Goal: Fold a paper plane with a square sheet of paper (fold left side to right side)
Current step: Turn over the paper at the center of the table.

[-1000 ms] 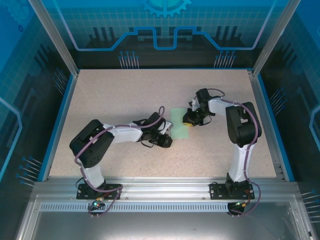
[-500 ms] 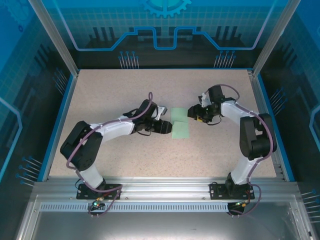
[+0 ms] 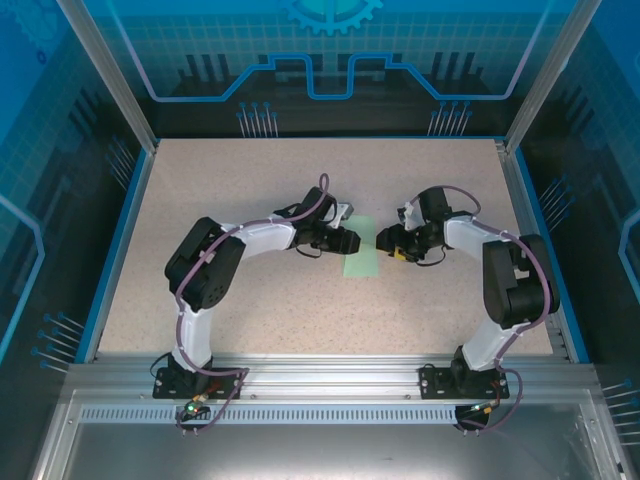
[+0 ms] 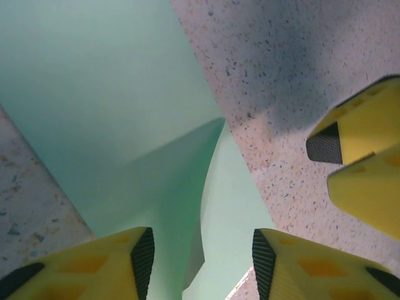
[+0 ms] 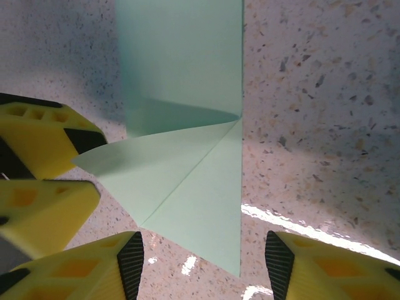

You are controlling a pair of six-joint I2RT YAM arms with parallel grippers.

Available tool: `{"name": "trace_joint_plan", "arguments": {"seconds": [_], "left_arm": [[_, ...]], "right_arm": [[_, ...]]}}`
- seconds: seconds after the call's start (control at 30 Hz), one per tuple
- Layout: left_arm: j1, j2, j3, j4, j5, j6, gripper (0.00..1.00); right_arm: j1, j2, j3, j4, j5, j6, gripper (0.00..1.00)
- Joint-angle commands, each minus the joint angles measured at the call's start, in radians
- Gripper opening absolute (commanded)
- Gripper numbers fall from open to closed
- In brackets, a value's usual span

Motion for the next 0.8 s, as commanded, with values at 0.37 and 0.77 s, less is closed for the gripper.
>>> {"name": "trace_joint_plan", "arguments": {"seconds": [0.37, 0.77], "left_arm": [[0.012, -0.056, -0.012, -0.046, -0.103, 0.042, 0.08], [0.020, -0.074, -0.032, -0.031, -0.106, 0.034, 0.10]], "right_arm": [[0.032, 0.046, 0.014, 0.082, -0.095, 0.057, 0.58], [0.070, 0.130, 0.067, 0.128, -0.137, 0.112, 0.57]]}}
